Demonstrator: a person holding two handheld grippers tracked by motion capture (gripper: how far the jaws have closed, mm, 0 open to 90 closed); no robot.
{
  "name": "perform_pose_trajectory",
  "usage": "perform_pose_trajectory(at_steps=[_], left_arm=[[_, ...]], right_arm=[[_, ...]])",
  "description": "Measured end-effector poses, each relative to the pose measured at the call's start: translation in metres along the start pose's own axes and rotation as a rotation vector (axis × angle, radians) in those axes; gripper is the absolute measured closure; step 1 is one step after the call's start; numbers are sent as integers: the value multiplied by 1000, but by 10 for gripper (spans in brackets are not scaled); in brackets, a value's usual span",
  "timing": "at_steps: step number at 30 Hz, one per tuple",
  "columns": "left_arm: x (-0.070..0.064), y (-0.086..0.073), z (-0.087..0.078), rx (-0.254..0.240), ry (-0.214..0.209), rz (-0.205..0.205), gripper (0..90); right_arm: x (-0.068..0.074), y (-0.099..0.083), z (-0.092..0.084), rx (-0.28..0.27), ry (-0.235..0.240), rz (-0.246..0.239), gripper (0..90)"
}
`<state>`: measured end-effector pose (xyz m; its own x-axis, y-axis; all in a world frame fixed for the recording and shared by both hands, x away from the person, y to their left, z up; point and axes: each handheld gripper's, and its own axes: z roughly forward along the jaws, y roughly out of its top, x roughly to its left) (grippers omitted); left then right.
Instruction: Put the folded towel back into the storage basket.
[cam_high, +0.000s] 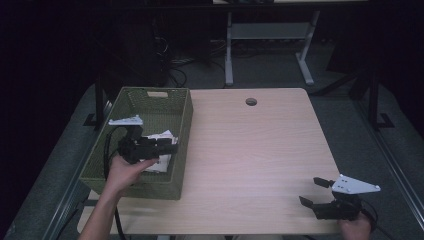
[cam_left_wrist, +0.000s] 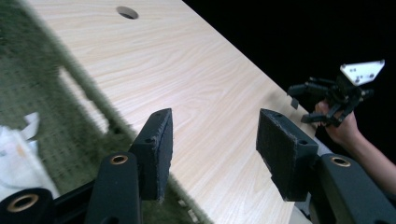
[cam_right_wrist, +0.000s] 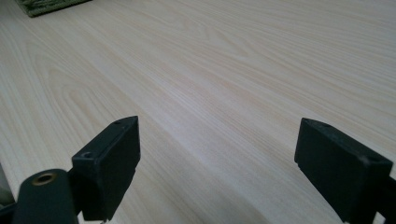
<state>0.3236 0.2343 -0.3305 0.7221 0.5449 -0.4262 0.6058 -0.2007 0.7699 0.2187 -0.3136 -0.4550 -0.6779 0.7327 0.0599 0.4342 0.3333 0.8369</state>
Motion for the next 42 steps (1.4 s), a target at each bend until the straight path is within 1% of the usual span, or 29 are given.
perform_pose_trajectory(at_steps=[2, 10, 12, 13, 16, 17, 18, 24, 26, 28, 30, 32, 35, 39, 41, 42], left_arm=[[-6, 2, 6, 6, -15, 18, 472], [-28, 8, 26, 25, -44, 73, 471], [-34, 9, 30, 27, -46, 84, 471], [-36, 9, 32, 29, -41, 90, 471], [-44, 10, 39, 28, -9, 111, 472], [-48, 9, 42, 27, -3, 128, 473], [-51, 9, 44, 31, -2, 129, 477], [-66, 9, 60, 52, -3, 167, 475], [-71, 9, 66, 62, 2, 169, 469], [-76, 8, 73, 64, -1, 182, 465], [-83, 7, 81, 68, 4, 190, 460], [-88, 6, 90, 72, -4, 196, 457], [-95, 1, 107, 101, -11, 200, 448], [-104, -7, 129, 132, 1, 219, 440], [-109, -11, 137, 139, 22, 238, 432], [-111, -14, 141, 137, 22, 239, 430]], right_arm=[[0, 0, -1, -4, -2, -2, 137], [0, 0, -2, -8, -3, -3, 136], [0, 0, -2, -8, -3, -3, 137], [0, 0, -2, -8, -2, -1, 137], [0, 0, -3, -12, -3, -2, 136], [0, 0, -3, -14, -4, -2, 137], [1, 0, -4, -16, -4, -1, 136], [1, 0, -4, -20, -6, -3, 137], [1, 0, -5, -20, -6, -1, 137], [2, 0, -6, -30, -3, 4, 137], [2, 0, -6, -35, -2, 7, 136], [2, 0, -6, -34, -3, 5, 137], [2, 0, -6, -31, -3, 3, 136], [3, 0, -6, -29, -2, 2, 136], [2, 1, -7, -31, -2, -3, 136], [2, 1, -7, -31, -3, -4, 136]])
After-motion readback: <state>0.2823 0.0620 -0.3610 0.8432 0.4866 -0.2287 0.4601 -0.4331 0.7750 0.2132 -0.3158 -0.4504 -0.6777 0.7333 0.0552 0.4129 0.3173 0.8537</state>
